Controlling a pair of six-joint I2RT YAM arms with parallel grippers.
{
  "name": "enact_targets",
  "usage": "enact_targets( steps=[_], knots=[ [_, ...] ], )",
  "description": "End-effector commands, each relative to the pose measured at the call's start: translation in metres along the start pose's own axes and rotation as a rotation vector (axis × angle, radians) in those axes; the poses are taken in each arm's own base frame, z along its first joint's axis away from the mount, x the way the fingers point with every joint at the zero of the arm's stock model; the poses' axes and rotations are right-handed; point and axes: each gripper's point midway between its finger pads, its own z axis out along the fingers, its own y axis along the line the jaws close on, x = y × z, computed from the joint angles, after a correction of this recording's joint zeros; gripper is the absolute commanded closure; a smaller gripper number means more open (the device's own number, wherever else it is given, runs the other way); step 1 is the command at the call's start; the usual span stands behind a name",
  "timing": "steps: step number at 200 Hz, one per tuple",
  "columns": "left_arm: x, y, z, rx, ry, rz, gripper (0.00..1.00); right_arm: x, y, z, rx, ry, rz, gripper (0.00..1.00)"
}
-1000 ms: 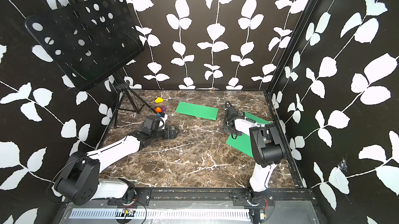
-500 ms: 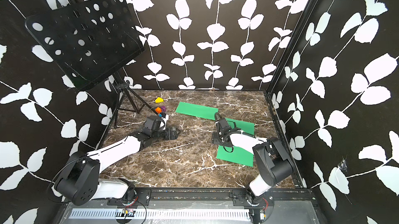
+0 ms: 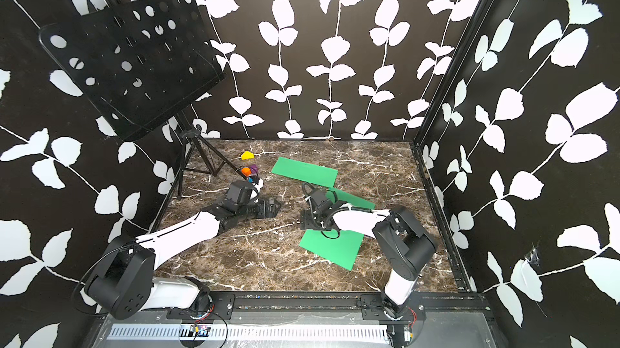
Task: Fold the rectangular paper in half along the long edge
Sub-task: Move the paper to the center of the board.
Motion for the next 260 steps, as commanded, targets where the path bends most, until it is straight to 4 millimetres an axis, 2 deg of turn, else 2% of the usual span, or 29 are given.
enact_targets(
  steps=[1, 31, 51, 68, 75, 78, 83, 101, 121, 132, 137, 140, 164, 181, 213, 260],
  knots=[
    [-0.001, 0.001, -0.005, -0.011, -0.016, -0.013, 0.02, 0.025, 0.017, 0.013, -0.038, 0.092, -0.004, 0.24],
    [-0.001, 0.002, -0.004, -0.013, -0.017, -0.01, 0.01, 0.029, 0.04, 0.008, -0.1, 0.117, -0.09, 0.24],
    [-0.002, -0.003, -0.001, 0.009, -0.008, -0.006, 0.02, 0.018, 0.044, -0.01, -0.109, 0.051, -0.13, 0.24],
    [-0.002, -0.011, 0.003, 0.039, 0.003, -0.002, 0.02, 0.003, 0.036, -0.031, -0.066, -0.036, -0.148, 0.24],
    [-0.001, -0.017, 0.004, 0.047, 0.012, 0.012, 0.02, 0.0, 0.025, -0.034, -0.026, -0.058, -0.145, 0.24],
    [-0.001, -0.019, 0.005, 0.049, 0.014, 0.02, 0.03, -0.005, 0.024, -0.044, -0.028, -0.087, -0.141, 0.23],
    [0.0, -0.023, 0.006, 0.049, 0.022, 0.034, 0.03, -0.009, 0.016, -0.05, -0.006, -0.109, -0.128, 0.23],
    [0.008, -0.036, 0.012, 0.048, 0.067, 0.069, 0.04, -0.014, -0.027, -0.062, 0.099, -0.135, -0.038, 0.23],
    [0.02, -0.046, 0.02, 0.041, 0.118, 0.096, 0.04, -0.006, -0.08, -0.075, 0.225, -0.137, 0.091, 0.23],
    [0.028, -0.052, 0.024, 0.039, 0.147, 0.117, 0.06, 0.001, -0.101, -0.08, 0.253, -0.14, 0.143, 0.23],
    [0.028, -0.052, 0.026, 0.032, 0.154, 0.119, 0.07, 0.003, -0.108, -0.082, 0.259, -0.142, 0.162, 0.23],
    [0.036, -0.062, 0.027, 0.046, 0.171, 0.147, 0.08, 0.005, -0.113, -0.083, 0.262, -0.142, 0.172, 0.23],
    [0.057, -0.09, 0.037, 0.086, 0.255, 0.229, 0.14, 0.017, -0.138, -0.083, 0.284, -0.094, 0.237, 0.23],
    [0.071, -0.101, 0.043, 0.071, 0.317, 0.285, 0.16, 0.026, -0.142, -0.08, 0.284, -0.06, 0.267, 0.23],
    [0.089, -0.102, 0.055, 0.021, 0.393, 0.333, 0.27, 0.042, -0.143, -0.065, 0.245, -0.033, 0.327, 0.23],
    [0.102, -0.093, 0.067, -0.013, 0.446, 0.343, 0.51, 0.042, -0.133, -0.053, 0.178, -0.011, 0.326, 0.23]
  ],
)
